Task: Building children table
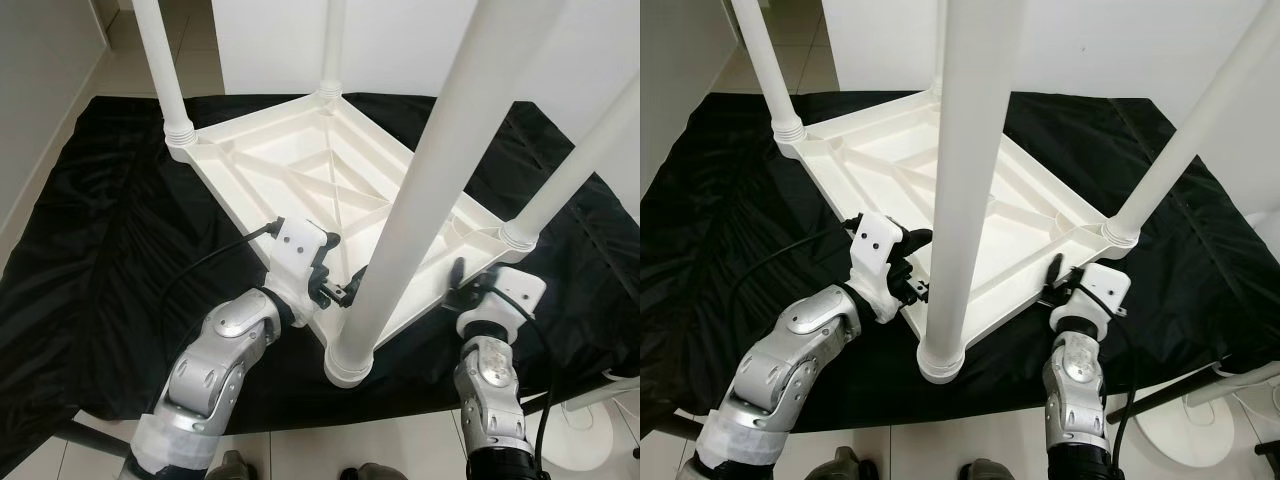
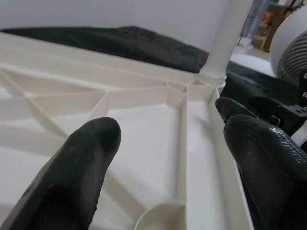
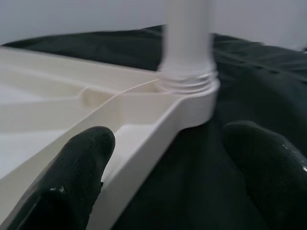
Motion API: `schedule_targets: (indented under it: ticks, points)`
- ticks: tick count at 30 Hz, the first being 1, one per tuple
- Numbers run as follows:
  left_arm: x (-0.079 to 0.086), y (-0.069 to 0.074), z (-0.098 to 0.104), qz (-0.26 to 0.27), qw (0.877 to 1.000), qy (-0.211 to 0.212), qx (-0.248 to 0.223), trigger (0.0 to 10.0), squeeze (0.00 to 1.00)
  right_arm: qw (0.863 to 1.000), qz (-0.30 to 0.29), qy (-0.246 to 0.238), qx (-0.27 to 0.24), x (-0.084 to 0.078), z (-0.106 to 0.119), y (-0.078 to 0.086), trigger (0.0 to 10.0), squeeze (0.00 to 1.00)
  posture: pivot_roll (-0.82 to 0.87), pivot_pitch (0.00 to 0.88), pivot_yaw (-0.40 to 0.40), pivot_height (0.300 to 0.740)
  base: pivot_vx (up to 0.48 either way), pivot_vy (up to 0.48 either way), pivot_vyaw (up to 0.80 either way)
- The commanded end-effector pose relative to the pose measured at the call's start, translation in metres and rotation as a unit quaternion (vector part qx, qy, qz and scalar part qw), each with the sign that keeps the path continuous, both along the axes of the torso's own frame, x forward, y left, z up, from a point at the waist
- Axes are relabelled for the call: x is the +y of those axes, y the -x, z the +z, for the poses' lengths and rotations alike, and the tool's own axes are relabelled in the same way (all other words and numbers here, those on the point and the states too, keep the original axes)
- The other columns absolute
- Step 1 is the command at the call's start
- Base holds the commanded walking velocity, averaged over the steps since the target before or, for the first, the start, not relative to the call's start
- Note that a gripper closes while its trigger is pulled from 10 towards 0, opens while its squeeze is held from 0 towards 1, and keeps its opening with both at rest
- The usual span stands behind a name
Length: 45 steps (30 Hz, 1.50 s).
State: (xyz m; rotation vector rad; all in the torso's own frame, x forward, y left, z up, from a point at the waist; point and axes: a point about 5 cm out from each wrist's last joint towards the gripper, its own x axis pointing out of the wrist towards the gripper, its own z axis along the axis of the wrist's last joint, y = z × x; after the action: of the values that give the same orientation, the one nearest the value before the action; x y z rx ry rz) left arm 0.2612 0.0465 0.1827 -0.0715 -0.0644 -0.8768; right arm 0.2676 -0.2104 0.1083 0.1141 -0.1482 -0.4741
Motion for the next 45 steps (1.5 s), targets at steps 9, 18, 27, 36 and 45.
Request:
schedule_targets:
  ticks: [9, 18, 27, 36, 45]
  points:
    - [0.000, 0.005, 0.008, -0.046, 0.999, 0.025, -0.012, 10.0, 0.00, 0.996, 0.000, -0.091, 0.008, -0.007, -0.007, -0.014, 10.0, 0.00, -0.11, 0.043, -0.006, 0.740, 0.000, 0.000, 0.00]
    - [-0.006, 0.016, 0.014, -0.102, 0.994, 0.017, -0.034, 10.0, 0.00, 0.993, 0.058, -0.099, 0.025, -0.006, -0.006, -0.034, 10.0, 0.00, -0.11, 0.037, -0.011, 0.740, 0.000, 0.000, 0.00]
    - [-0.010, 0.023, 0.020, -0.131, 0.990, 0.014, -0.044, 10.0, 0.00, 0.988, 0.107, -0.104, 0.044, -0.008, -0.004, -0.049, 10.0, 0.00, -0.11, 0.028, -0.016, 0.740, 0.000, 0.000, 0.00]
    - [-0.010, 0.029, 0.036, -0.150, 0.986, 0.009, -0.072, 10.0, 0.00, 0.979, 0.169, -0.102, 0.052, -0.010, 0.000, -0.064, 10.0, 0.00, -0.11, 0.023, -0.013, 0.740, 0.000, 0.000, 0.00]
    - [-0.011, 0.035, 0.052, -0.161, 0.983, 0.020, -0.082, 10.0, 0.00, 0.966, 0.230, -0.093, 0.073, -0.005, 0.000, -0.079, 10.0, 0.00, -0.10, 0.028, -0.008, 0.740, 0.000, 0.000, 0.00]
